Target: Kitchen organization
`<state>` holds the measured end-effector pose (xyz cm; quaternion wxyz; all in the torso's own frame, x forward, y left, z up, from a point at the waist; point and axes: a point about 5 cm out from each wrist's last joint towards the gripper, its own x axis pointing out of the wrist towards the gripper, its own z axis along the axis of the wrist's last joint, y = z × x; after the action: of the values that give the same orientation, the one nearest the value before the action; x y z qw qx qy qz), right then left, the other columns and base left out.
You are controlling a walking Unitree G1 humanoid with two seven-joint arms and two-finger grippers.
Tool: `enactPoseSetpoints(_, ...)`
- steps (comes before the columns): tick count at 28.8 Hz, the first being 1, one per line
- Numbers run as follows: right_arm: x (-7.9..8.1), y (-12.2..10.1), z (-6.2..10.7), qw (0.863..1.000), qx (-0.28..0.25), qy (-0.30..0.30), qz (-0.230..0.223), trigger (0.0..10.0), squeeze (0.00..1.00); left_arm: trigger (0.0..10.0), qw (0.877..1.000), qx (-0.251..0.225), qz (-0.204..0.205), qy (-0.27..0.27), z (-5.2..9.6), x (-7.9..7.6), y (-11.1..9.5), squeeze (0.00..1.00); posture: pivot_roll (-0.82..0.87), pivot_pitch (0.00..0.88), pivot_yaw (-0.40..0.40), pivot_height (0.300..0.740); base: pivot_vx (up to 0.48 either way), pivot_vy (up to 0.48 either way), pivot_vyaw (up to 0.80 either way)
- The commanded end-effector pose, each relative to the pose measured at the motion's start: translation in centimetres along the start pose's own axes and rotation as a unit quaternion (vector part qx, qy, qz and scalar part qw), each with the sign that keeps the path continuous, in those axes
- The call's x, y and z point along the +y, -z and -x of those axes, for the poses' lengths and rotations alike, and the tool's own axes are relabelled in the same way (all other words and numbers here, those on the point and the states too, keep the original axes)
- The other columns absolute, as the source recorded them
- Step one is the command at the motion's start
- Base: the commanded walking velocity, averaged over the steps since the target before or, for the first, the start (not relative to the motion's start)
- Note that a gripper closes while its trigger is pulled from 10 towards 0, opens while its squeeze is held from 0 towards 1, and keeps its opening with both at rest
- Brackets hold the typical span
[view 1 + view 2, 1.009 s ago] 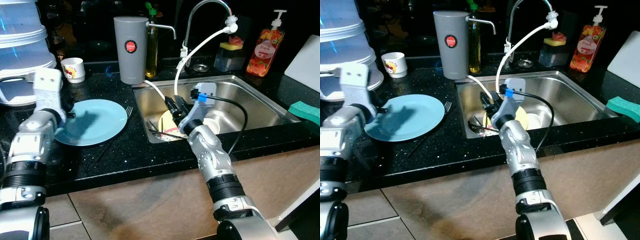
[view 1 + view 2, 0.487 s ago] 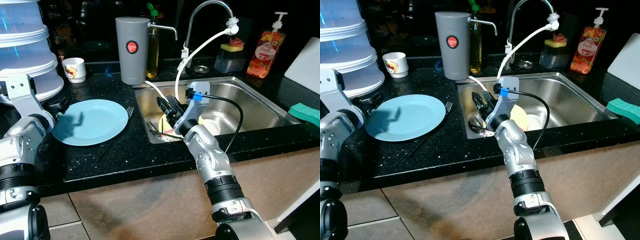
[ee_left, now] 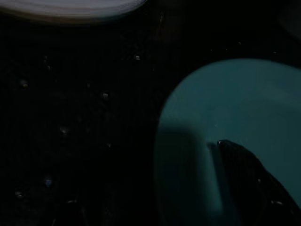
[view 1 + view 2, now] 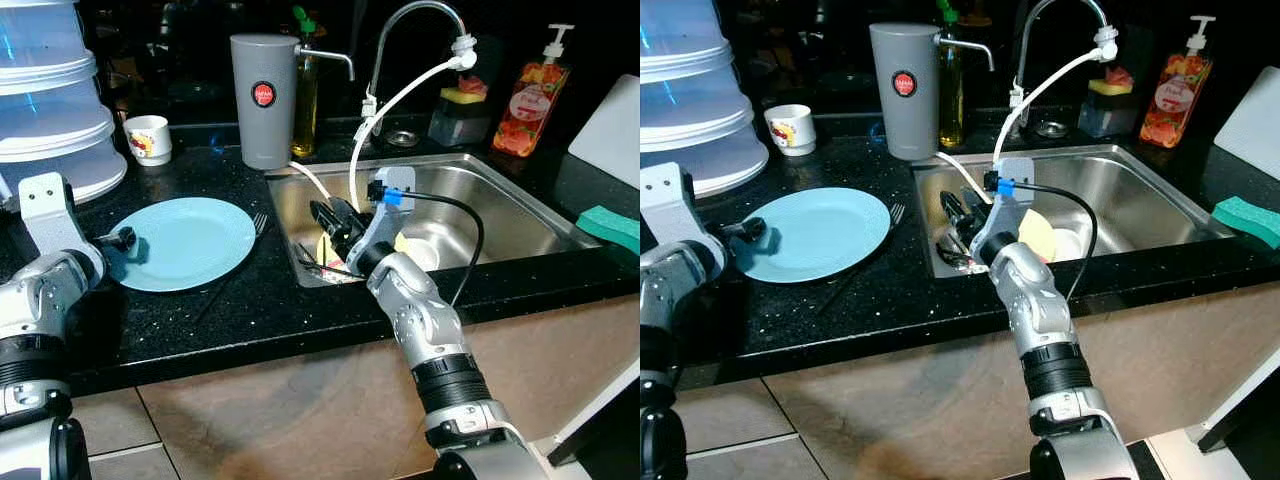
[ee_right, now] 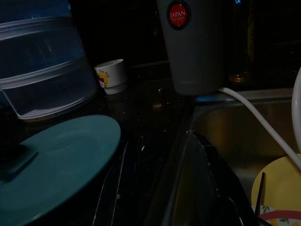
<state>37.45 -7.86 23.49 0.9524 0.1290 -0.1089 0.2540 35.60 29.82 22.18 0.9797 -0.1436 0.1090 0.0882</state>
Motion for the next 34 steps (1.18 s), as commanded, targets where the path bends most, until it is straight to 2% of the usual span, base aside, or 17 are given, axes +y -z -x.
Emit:
enactPoseSetpoints(1,0.3,-0.1,0.0,1.000,0.004,-0.007,0.003,10.0,0.00,10.0,0.999,0.044,0.026,0.015,-0.1,-0.2,1.5,0.00,0.06,0.040,-0.017,0.740,0.000,0.000,0.00)
enactPoseSetpoints(8,0.3,-0.1,0.0,1.000,0.004,-0.009,0.004,10.0,0.00,10.0,0.994,0.063,0.072,0.045,-0.2,-1.1,2.1,0.00,0.06,0.032,-0.014,0.740,0.000,0.000,0.00)
enactPoseSetpoints(15,0.3,-0.2,0.0,1.000,0.005,-0.010,0.005,10.0,0.00,9.8,0.985,0.067,0.136,0.088,-0.2,-2.7,1.6,0.00,0.06,0.026,-0.011,0.740,0.000,0.000,0.00)
enactPoseSetpoints(16,0.3,-0.2,0.0,1.000,0.005,-0.010,0.005,10.0,0.00,7.9,0.982,0.068,0.148,0.095,-0.2,-2.9,1.6,0.00,0.06,0.026,-0.011,0.740,0.000,0.000,0.00)
enactPoseSetpoints(17,0.3,-0.2,0.0,1.000,0.005,-0.010,0.005,10.0,0.00,7.9,0.982,0.068,0.148,0.095,-0.2,-2.9,1.6,0.00,0.06,0.026,-0.011,0.740,0.000,0.000,0.00)
enactPoseSetpoints(18,0.3,-0.2,0.0,1.000,0.006,-0.010,0.004,10.0,0.00,2.1,0.980,0.068,0.158,0.101,-0.2,-3.1,1.6,0.00,0.06,0.026,-0.011,0.740,0.000,0.000,0.00)
enactPoseSetpoints(19,0.4,-0.2,0.0,1.000,0.006,-0.010,0.004,10.0,0.00,2.1,0.979,0.068,0.165,0.104,-0.2,-3.2,1.6,0.00,0.06,0.026,-0.009,0.740,0.000,0.000,0.00)
enactPoseSetpoints(20,0.4,-0.2,0.0,1.000,0.007,-0.010,0.004,10.0,0.00,0.0,0.977,0.065,0.172,0.106,-0.2,-3.3,1.5,0.00,0.06,0.026,-0.009,0.740,0.000,0.000,0.00)
enactPoseSetpoints(34,0.3,-0.1,0.0,1.000,0.010,-0.008,-0.002,10.0,0.00,0.0,0.971,0.045,0.214,0.093,0.0,-2.8,0.9,0.00,0.06,0.029,-0.011,0.740,0.000,0.000,0.00)
